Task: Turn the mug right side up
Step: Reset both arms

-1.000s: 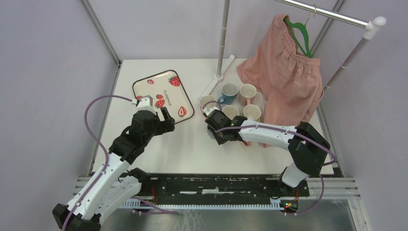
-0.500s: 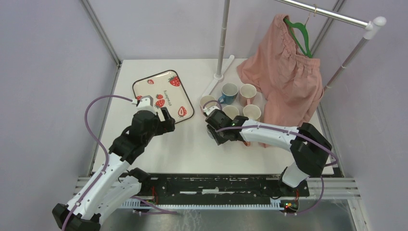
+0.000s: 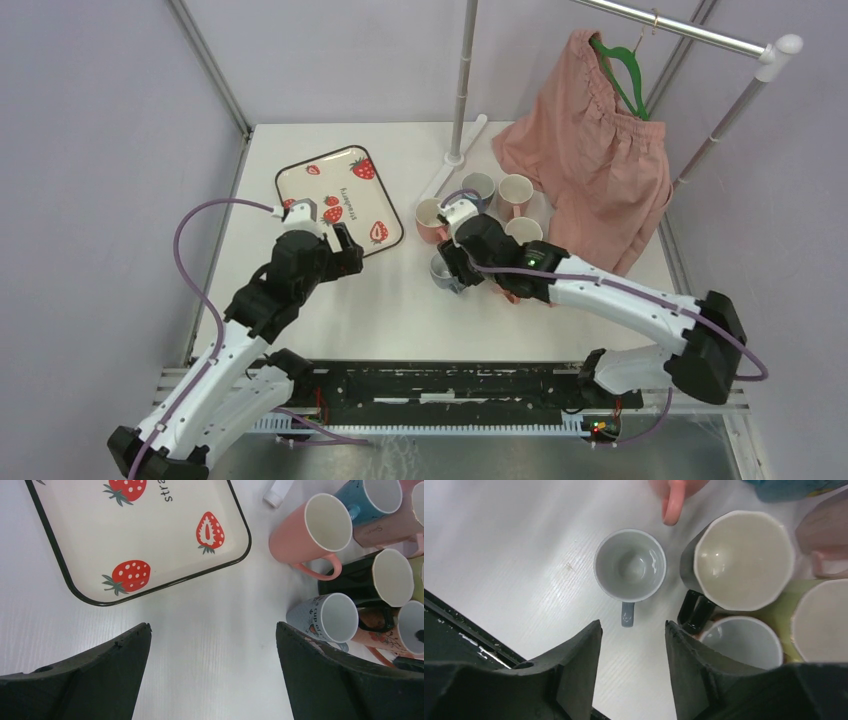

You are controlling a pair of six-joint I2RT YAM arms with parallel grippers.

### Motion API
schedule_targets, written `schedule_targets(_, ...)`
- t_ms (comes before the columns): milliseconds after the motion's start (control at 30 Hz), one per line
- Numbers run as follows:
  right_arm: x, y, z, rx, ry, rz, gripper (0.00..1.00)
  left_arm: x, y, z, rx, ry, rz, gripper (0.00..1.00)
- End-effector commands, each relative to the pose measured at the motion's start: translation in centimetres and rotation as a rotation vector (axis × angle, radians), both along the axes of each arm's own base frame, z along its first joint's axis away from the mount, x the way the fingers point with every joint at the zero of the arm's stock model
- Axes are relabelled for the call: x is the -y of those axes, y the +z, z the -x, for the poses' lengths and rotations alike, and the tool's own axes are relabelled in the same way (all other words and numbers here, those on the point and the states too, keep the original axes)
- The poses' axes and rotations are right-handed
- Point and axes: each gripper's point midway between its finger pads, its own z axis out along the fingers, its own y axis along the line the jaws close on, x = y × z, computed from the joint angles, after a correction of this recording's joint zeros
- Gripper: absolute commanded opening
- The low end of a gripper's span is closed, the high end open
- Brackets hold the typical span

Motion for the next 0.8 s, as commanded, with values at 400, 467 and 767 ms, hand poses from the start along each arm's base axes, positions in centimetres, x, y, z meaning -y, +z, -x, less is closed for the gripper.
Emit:
schedule_targets(400,11.2,7.8,-0.1,0.520,-0.267,-0.264,0.98,-1.3,5.6,1.5,0.176,-0.055,-0.027,1.00)
schedule_targets(467,12.4,8.1,0.1,0.559,-0.327,-0.339,0.98,-1.7,5.7,1.6,0.181,-0.028,-0.025,1.00)
schedule_targets(767,17.9,8.9,1.1,0.674,-0.483,-0.367,0.98,-3.3,6.5,2.0,0.232,0.056,-0.010,1.00)
